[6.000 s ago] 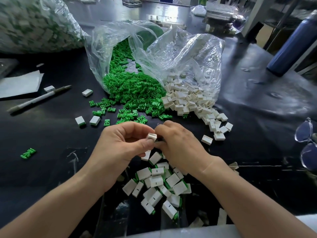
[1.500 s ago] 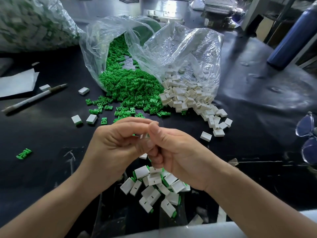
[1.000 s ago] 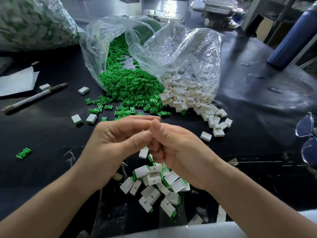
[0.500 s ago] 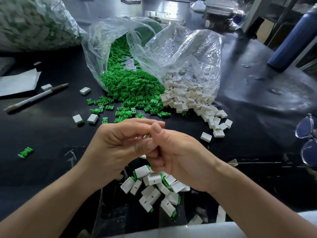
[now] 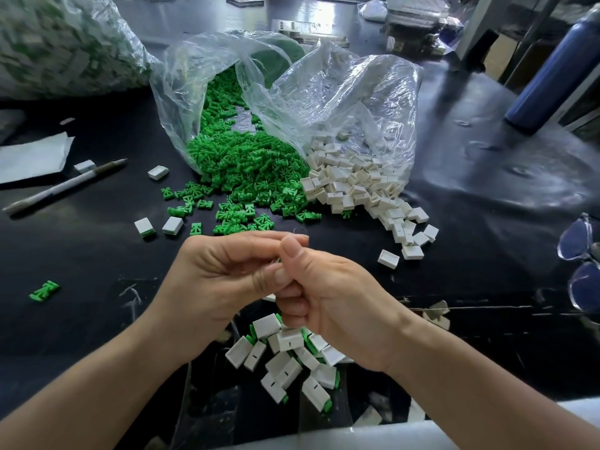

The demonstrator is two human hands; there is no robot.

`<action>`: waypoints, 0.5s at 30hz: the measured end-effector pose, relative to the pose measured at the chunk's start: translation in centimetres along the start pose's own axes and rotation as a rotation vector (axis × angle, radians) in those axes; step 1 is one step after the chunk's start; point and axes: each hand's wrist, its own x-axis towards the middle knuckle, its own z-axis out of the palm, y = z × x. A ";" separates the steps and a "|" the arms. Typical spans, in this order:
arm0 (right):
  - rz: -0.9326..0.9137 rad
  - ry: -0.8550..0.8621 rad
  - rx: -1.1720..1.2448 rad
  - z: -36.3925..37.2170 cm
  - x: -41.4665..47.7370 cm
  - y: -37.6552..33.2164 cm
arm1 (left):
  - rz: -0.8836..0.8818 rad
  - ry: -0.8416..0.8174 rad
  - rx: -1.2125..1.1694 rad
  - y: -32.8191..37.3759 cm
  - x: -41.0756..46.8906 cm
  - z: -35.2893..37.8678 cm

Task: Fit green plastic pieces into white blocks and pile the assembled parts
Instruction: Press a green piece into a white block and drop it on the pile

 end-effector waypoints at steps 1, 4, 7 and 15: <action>0.001 0.006 0.002 0.0 0.0 0.0 | -0.011 0.003 -0.007 0.0 0.0 0.0; 0.006 0.011 0.009 0.2 -0.1 0.0 | -0.038 -0.002 -0.039 0.2 0.0 -0.1; 0.018 -0.002 -0.014 0.2 0.0 -0.1 | -0.059 0.005 -0.064 0.3 -0.1 0.0; 0.033 0.000 0.077 0.4 0.0 -0.4 | -0.084 -0.032 -0.078 0.6 0.1 -0.2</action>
